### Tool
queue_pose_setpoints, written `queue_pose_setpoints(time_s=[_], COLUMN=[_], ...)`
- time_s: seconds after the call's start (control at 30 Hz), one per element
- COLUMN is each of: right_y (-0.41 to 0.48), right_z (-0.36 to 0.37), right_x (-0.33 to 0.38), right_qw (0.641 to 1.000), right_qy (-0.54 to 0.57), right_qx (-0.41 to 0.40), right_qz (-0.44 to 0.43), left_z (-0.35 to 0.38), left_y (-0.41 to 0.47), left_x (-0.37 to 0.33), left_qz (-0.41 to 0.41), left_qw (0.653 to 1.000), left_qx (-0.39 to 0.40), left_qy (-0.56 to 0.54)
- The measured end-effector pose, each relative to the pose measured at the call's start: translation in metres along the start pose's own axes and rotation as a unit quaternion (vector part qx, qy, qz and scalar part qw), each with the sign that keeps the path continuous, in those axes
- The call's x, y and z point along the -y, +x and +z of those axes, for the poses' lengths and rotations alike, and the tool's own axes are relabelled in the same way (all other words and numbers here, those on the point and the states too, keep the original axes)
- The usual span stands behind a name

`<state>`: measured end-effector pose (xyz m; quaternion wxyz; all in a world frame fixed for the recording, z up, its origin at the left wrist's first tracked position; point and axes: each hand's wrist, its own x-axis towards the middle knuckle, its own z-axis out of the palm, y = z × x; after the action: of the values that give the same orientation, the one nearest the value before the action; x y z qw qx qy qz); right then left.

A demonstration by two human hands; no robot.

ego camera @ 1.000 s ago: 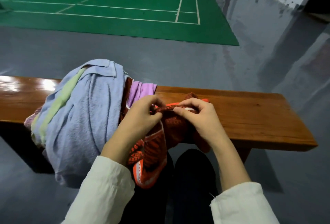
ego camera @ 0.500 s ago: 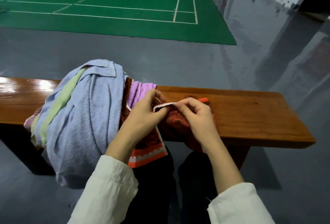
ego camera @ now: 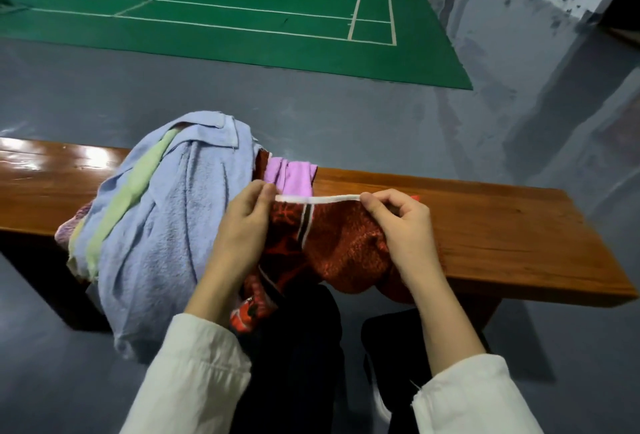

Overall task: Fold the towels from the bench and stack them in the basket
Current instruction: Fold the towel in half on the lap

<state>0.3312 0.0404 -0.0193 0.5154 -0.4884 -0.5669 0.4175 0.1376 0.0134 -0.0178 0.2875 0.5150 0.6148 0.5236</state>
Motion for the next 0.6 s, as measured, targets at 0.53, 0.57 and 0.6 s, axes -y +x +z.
queue_pose_setpoints(time_s=[0.53, 0.57, 0.6], right_y=[-0.009, -0.009, -0.009], right_z=[-0.038, -0.033, -0.025], right_x=[0.005, 0.007, 0.009], right_qw=[0.994, 0.995, 0.995], right_qy=[-0.069, -0.065, -0.056], right_qx=[0.075, 0.077, 0.083], right_qz=[0.038, 0.028, 0.020], left_z=[-0.020, -0.014, -0.004], left_y=[0.008, 0.005, -0.002], left_x=[-0.002, -0.007, -0.015], left_qz=[0.046, 0.055, 0.054], left_qw=[0.977, 0.982, 0.989], left_qx=[-0.014, 0.012, 0.058], left_qy=[0.206, 0.179, 0.128])
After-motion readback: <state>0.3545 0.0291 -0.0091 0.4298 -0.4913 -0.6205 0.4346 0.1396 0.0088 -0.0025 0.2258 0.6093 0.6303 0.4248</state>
